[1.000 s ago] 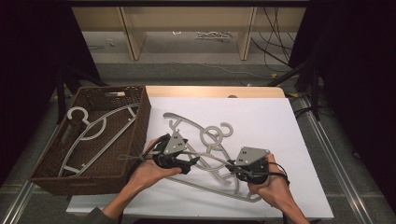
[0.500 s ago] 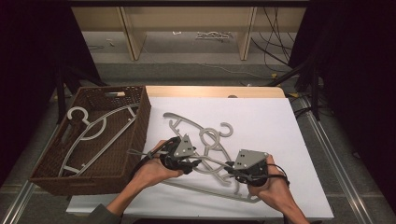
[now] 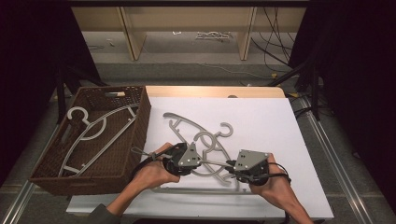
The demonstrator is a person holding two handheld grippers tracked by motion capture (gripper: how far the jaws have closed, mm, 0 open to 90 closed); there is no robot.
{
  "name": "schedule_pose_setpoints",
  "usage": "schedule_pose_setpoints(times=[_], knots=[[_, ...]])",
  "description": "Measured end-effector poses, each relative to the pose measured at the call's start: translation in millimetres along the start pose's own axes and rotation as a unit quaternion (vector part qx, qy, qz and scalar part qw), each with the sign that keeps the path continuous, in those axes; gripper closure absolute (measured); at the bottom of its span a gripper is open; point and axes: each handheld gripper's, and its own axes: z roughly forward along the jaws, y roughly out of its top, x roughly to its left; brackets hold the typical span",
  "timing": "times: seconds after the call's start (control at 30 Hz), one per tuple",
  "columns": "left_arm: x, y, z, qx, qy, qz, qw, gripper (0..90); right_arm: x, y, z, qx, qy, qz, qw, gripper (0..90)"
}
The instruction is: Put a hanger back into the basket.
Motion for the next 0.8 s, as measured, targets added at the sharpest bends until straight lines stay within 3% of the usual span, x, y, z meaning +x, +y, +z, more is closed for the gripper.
schedule_pose_setpoints(times=[0.03, 0.1, 0.2, 0.3, 0.47, 0.73, 0.8], knots=[[-1.2, 0.8, -0.1, 0.001, -0.008, -0.002, 1.0, 81.0, -1.3, -0.3, -0.9, -0.001, -0.009, 0.003, 1.0, 74.7], [-2.1, 2.2, -0.9, -0.004, -0.004, -0.01, 0.9999, 82.0, -4.0, -0.7, -2.7, -0.002, -0.023, 0.016, 0.9996, 70.8], [2.1, 2.1, -5.6, -0.009, 0.002, -0.03, 0.9995, 82.1, -10.6, -3.7, -4.4, -0.029, -0.029, 0.057, 0.9976, 56.8], [9.7, -0.5, -12.2, -0.015, 0.011, -0.058, 0.9982, 82.2, -15.5, -3.9, -7.5, -0.064, -0.057, 0.11, 0.9902, 41.6], [21.3, -6.8, -21.5, -0.015, 0.029, -0.089, 0.9955, 82.2, -17.5, 1.5, -18.4, -0.113, -0.088, 0.135, 0.9804, 32.0], [32.7, -11.8, -33.6, -0.023, 0.048, -0.126, 0.9906, 82.2, -20.1, -3.2, -25.0, -0.157, -0.109, 0.19, 0.9629, 27.1], [35.2, -13.2, -36.1, -0.026, 0.05, -0.133, 0.9895, 82.2, -19.8, -4.3, -25.5, -0.159, -0.111, 0.196, 0.9611, 25.4]])
